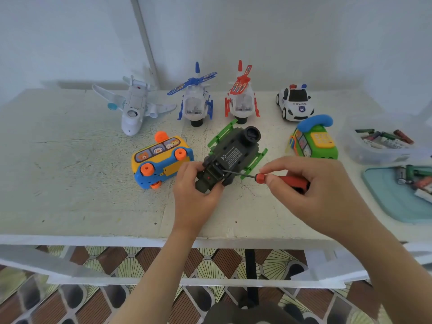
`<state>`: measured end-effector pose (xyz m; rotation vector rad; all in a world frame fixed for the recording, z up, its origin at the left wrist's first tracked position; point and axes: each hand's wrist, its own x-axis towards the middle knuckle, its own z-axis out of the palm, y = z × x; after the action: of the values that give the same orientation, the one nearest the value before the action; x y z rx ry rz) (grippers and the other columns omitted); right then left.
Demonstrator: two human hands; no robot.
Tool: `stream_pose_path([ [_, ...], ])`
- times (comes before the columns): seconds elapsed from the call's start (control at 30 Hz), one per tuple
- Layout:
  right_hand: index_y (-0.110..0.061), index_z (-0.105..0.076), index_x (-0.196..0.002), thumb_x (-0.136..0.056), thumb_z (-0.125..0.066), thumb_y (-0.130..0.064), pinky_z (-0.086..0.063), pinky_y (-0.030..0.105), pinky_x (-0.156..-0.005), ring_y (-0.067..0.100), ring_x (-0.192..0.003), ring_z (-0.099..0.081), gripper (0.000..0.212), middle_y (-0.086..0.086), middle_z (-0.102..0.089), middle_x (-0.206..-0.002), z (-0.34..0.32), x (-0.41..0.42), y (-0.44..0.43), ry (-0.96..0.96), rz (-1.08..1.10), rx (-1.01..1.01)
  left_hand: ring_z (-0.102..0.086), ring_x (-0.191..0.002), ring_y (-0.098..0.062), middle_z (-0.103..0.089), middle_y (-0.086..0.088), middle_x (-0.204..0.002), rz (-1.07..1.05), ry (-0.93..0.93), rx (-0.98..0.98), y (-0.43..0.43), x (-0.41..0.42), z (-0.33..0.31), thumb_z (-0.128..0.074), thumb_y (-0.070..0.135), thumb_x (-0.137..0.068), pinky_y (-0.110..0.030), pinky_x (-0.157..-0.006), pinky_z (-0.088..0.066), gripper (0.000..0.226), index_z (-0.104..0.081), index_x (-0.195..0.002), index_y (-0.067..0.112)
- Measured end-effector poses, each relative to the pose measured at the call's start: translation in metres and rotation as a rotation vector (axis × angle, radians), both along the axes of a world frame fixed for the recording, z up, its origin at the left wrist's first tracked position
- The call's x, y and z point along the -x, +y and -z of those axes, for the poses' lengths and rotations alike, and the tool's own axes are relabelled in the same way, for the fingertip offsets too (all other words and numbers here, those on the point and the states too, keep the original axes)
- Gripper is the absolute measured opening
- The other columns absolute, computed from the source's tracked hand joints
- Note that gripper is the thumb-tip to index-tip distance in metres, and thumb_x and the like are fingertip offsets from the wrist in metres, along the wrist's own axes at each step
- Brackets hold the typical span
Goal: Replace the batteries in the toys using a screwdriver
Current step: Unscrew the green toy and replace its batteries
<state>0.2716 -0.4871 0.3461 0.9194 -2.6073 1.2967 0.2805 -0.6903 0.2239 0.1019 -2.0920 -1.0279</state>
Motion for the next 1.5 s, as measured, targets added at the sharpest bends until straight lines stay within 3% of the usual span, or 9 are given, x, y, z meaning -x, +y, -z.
stream_pose_path([
  [0.1,-0.031,-0.071,-0.094,-0.087,-0.062,-0.037,-0.046,0.021,-0.054,0.006,-0.06,-0.057,0.013,-0.017,-0.061,-0.063,0.008,-0.002,-0.002,0.008,-0.003,-0.126,-0.046,-0.083,0.007,-0.051,0.002,-0.087,-0.001,0.012,-0.023,0.002,-0.001,-0.003,-0.079,0.018,-0.068,-0.007,-0.069,-0.036,0.032,-0.054,-0.087,0.012],
  [0.2,-0.036,-0.066,-0.101,-0.086,-0.05,-0.046,-0.044,0.023,-0.047,0.006,-0.056,-0.056,0.023,-0.015,-0.064,-0.067,0.02,-0.009,-0.006,0.093,0.064,-0.228,-0.041,-0.078,0.002,-0.05,0.002,-0.086,-0.022,0.025,-0.028,0.003,0.0,-0.005,-0.071,0.027,-0.07,-0.006,-0.071,-0.036,0.029,-0.055,-0.086,0.008],
  [0.5,-0.01,-0.066,-0.113,-0.095,-0.049,-0.027,-0.043,0.025,-0.041,0.007,-0.046,-0.051,0.03,-0.006,-0.062,-0.063,0.055,-0.027,-0.014,0.411,0.113,-0.114,-0.043,-0.079,0.006,-0.05,0.001,-0.086,-0.037,0.024,-0.011,0.003,0.001,-0.003,-0.079,0.008,-0.064,-0.005,-0.072,-0.035,0.031,-0.056,-0.084,0.004],
  [0.77,-0.023,-0.055,-0.1,-0.091,-0.054,-0.03,-0.033,0.01,-0.046,0.009,-0.049,-0.049,0.011,-0.006,-0.051,-0.051,0.03,-0.001,-0.004,0.108,0.122,0.151,-0.046,-0.085,0.009,-0.053,0.0,-0.086,-0.005,0.008,-0.028,-0.001,-0.001,0.0,-0.085,0.005,-0.062,-0.006,-0.071,-0.035,0.036,-0.056,-0.084,0.006],
  [0.9,-0.015,-0.056,-0.094,-0.079,-0.074,-0.026,-0.052,0.015,-0.064,0.012,-0.07,-0.066,0.026,-0.003,-0.067,-0.079,0.017,0.002,-0.003,0.065,0.111,0.41,-0.048,-0.083,0.006,-0.053,0.001,-0.085,0.058,0.034,-0.03,-0.001,-0.003,-0.002,-0.083,0.007,-0.063,-0.008,-0.069,-0.036,0.039,-0.053,-0.086,0.016],
  [1.07,-0.014,-0.062,-0.095,-0.081,-0.069,-0.026,-0.054,0.023,-0.075,0.015,-0.081,-0.067,0.02,0.007,-0.067,-0.088,0.01,0.008,-0.009,0.027,0.075,0.579,-0.048,-0.079,0.001,-0.053,0.001,-0.085,0.126,0.045,-0.056,0.0,-0.004,-0.002,-0.079,0.017,-0.067,-0.011,-0.065,-0.035,0.035,-0.051,-0.087,0.021],
  [1.23,-0.011,-0.057,-0.101,-0.088,-0.064,-0.017,-0.055,0.023,-0.076,0.01,-0.084,-0.069,0.016,0.008,-0.066,-0.09,0.008,0.008,-0.013,0.1,0.058,0.565,-0.049,-0.08,-0.003,-0.054,-0.001,-0.085,0.115,0.04,-0.053,0.0,-0.002,-0.002,-0.081,0.011,-0.065,-0.011,-0.066,-0.036,0.037,-0.052,-0.088,0.02],
  [1.4,-0.004,-0.058,-0.098,-0.089,-0.065,-0.008,-0.046,0.004,-0.068,-0.008,-0.077,-0.062,0.013,-0.006,-0.061,-0.085,0.007,0.007,-0.021,0.207,0.08,0.425,-0.048,-0.079,0.002,-0.052,0.004,-0.085,0.131,0.067,-0.062,0.0,-0.003,-0.003,-0.076,0.024,-0.069,-0.01,-0.066,-0.035,0.032,-0.05,-0.087,0.021],
  [1.5,-0.011,-0.056,-0.098,-0.088,-0.066,-0.009,-0.047,0.004,-0.068,-0.002,-0.077,-0.066,0.014,-0.006,-0.062,-0.082,0.003,0.005,-0.024,0.252,0.085,0.39,-0.047,-0.078,0.002,-0.05,0.006,-0.084,0.121,0.062,-0.06,0.0,-0.003,-0.002,-0.081,0.016,-0.066,-0.01,-0.066,-0.035,0.039,-0.049,-0.086,0.021],
])
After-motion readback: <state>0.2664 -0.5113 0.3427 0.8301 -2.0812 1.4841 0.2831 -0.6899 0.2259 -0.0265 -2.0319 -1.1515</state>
